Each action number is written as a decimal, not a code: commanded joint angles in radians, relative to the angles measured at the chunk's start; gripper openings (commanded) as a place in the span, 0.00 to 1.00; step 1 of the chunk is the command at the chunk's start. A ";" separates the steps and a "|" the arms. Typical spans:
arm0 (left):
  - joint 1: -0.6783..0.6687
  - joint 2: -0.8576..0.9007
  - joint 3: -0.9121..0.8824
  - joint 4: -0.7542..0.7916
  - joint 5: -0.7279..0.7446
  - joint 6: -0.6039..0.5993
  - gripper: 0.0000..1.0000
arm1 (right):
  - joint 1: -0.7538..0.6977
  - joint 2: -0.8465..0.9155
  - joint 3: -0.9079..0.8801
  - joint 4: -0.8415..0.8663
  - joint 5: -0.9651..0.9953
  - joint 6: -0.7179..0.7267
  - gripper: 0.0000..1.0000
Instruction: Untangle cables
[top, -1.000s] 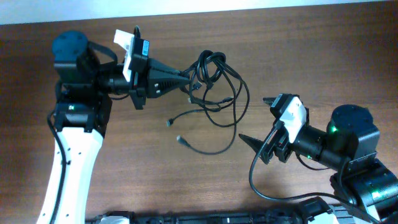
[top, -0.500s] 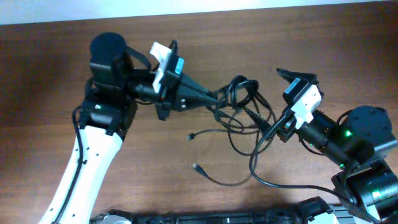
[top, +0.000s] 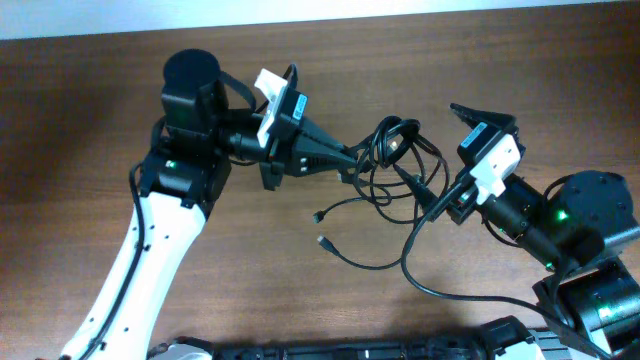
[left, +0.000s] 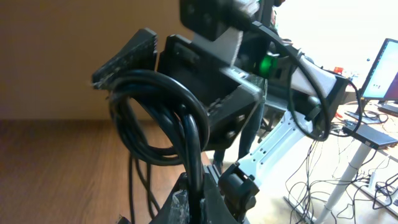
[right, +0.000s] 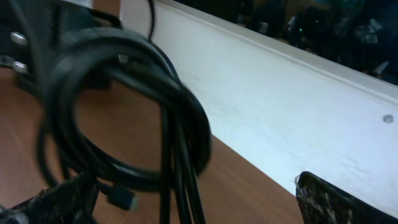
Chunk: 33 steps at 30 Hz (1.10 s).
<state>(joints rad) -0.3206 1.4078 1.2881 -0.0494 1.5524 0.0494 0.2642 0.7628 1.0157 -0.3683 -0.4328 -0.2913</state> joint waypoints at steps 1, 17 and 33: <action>-0.006 0.017 0.021 0.011 0.012 0.058 0.00 | -0.004 -0.004 0.020 0.005 -0.038 0.007 1.00; -0.007 0.018 0.021 0.003 0.022 0.057 0.00 | -0.004 0.011 0.020 0.073 0.037 -0.045 0.97; -0.055 0.018 0.021 0.037 -0.106 0.057 0.00 | -0.004 0.097 0.020 0.104 -0.079 -0.044 0.04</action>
<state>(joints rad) -0.3820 1.4307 1.2881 -0.0189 1.5105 0.0868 0.2642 0.8589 1.0157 -0.2581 -0.5064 -0.3401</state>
